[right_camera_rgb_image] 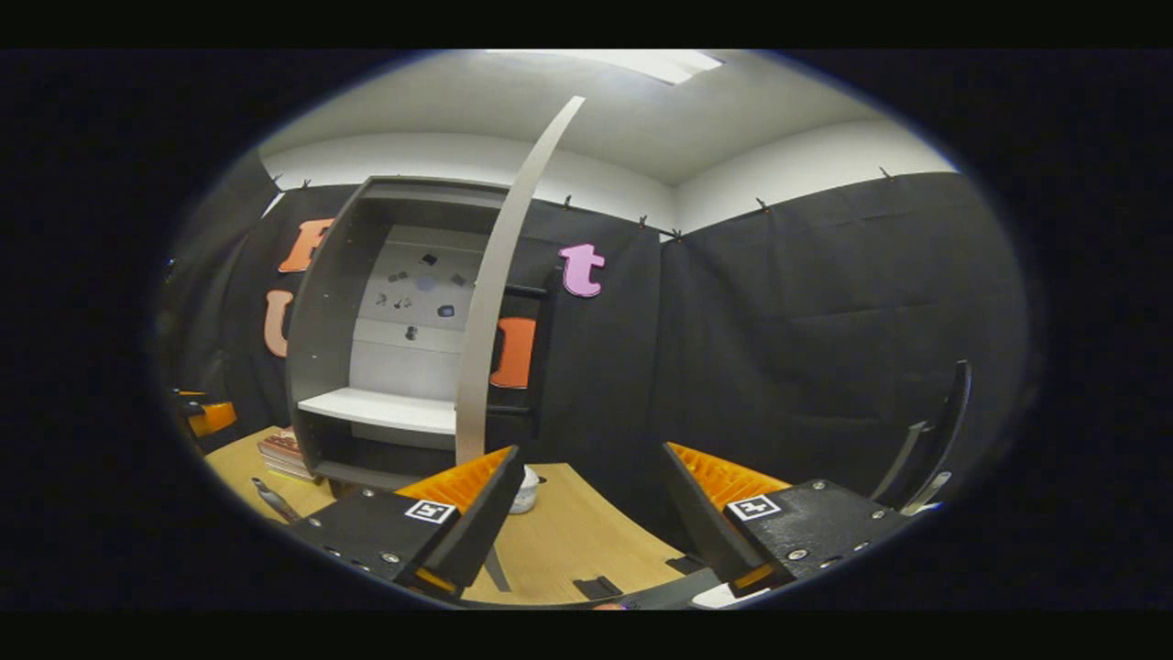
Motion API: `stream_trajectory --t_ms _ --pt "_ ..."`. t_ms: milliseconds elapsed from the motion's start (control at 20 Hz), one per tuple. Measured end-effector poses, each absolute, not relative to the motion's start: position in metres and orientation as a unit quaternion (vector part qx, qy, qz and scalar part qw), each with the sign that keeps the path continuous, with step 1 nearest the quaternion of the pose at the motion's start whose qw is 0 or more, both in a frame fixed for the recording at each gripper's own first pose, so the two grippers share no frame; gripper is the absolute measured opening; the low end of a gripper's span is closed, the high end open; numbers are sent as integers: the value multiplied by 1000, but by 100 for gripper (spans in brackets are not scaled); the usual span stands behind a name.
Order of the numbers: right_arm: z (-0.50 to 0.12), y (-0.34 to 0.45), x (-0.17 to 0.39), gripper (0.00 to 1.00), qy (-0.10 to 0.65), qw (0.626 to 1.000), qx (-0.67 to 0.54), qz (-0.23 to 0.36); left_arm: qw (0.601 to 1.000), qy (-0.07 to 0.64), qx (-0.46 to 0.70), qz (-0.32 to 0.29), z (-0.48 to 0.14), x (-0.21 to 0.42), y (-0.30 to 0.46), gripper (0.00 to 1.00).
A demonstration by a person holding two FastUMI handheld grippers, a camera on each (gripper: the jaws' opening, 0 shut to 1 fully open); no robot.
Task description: Open the cabinet door with the right hand, grasp the bottle in the cabinet with the left hand and place it on the coaster, then close the cabinet door with the right hand.
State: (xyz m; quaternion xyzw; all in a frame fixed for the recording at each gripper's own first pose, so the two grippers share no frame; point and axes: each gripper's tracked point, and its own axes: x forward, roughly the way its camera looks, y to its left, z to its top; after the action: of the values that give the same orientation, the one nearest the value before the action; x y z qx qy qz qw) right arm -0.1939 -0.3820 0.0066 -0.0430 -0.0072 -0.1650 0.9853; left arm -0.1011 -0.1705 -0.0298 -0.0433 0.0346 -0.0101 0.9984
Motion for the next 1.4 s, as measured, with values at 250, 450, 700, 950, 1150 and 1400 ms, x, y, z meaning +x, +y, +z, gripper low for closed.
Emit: stream_trajectory --t_ms 250,450,700,950,1150,1400 --pt "7 -367 -187 88 -6 992 0 -125 999 27 -27 12 -19 -103 -151 97" --pt "10 -320 -181 88 -2 996 27 -89 1000 21 -23 5 -18 -94 -137 97" --pt "23 -246 -156 88 -13 997 13 -73 999 16 -29 -28 -17 -73 -116 97" --pt "28 -196 -136 89 -16 996 -13 -89 998 9 -26 -59 -12 -49 -84 97" --pt "32 -160 -115 89 -19 995 -19 -93 996 5 -26 -81 -11 -36 -65 97" --pt "32 -113 -73 94 -14 998 -13 -63 994 14 -49 -94 -9 -29 -49 97"
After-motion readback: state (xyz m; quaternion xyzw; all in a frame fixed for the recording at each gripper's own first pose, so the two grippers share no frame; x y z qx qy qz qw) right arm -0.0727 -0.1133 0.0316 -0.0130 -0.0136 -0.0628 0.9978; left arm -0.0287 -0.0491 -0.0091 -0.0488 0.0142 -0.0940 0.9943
